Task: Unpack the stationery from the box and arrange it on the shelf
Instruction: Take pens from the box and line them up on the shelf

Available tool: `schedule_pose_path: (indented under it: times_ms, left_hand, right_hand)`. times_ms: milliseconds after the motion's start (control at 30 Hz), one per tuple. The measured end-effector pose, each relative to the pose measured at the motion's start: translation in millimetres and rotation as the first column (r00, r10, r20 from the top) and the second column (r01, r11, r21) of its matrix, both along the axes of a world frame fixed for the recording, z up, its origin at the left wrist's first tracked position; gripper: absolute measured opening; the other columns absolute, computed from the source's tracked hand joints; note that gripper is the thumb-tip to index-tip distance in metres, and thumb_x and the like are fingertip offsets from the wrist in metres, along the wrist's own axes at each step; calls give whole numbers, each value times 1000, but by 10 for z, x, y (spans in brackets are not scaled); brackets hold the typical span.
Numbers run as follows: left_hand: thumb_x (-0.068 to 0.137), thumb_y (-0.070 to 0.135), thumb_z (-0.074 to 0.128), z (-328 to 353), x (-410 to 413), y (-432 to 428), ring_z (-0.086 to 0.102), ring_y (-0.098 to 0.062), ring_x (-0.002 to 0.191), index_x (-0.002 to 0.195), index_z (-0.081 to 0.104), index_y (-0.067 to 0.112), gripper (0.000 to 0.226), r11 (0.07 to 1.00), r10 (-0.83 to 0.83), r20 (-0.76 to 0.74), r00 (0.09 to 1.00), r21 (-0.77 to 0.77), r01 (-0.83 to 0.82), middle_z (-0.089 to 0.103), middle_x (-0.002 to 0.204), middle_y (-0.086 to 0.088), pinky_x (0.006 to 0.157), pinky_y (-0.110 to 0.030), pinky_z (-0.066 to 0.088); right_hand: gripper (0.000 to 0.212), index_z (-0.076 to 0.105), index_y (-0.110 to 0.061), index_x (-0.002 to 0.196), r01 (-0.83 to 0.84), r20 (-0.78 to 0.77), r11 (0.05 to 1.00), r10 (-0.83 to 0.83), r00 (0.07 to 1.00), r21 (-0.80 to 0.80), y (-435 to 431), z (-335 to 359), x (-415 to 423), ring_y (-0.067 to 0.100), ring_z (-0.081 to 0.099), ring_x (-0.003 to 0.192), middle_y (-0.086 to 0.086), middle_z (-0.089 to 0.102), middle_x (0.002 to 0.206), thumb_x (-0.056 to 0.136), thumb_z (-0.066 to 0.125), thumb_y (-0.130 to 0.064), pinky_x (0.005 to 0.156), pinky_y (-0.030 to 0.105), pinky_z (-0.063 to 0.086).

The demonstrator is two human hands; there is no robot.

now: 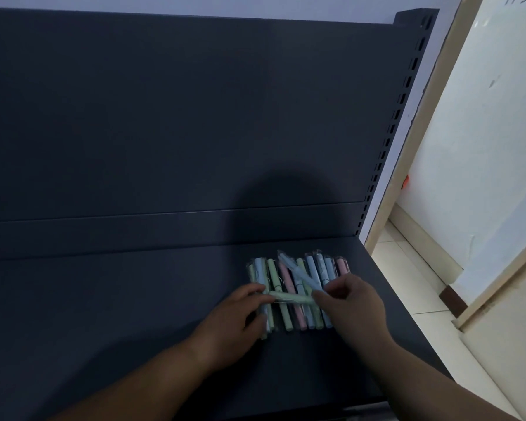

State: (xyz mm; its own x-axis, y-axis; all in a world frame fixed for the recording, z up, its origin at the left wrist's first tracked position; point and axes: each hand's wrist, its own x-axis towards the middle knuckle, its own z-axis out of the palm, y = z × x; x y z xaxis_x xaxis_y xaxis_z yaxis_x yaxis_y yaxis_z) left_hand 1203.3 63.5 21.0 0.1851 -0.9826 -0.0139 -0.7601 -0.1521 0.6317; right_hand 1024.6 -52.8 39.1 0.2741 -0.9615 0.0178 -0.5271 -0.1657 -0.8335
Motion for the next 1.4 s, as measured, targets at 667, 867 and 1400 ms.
schedule_pose_path:
  times_ms: [667,867,1400]
  left_hand:
    - [91,44,56,-59,-91,-58,31,8,125,133,47,35,45,998,51,82,995,-41,-48,26,142,26,99,-7,25]
    - [90,45,56,-56,-107,-53,30,8,128,133,47,36,45,998,51,73,996,-47,-48,26,144,25,102,-7,25]
    - [74,67,63,-129,-191,-162,-23,-3,140,149,12,39,95,999,17,175,984,33,-23,-22,152,23,120,-32,6]
  right_hand:
    - [49,45,-36,136,-477,-381,873,411,829,-97,-19,38,36,6,59,70,-8,60,78,89,59,-37,70,23,52]
    - [36,52,-31,129,-396,-221,917,377,900,-50,-34,-1,230,4,53,53,-6,61,70,94,53,-30,48,9,42]
    - [111,8,-50,147,-583,-605,809,429,671,-74,-183,2,-189,9,-3,146,-23,0,154,54,49,-93,119,36,7]
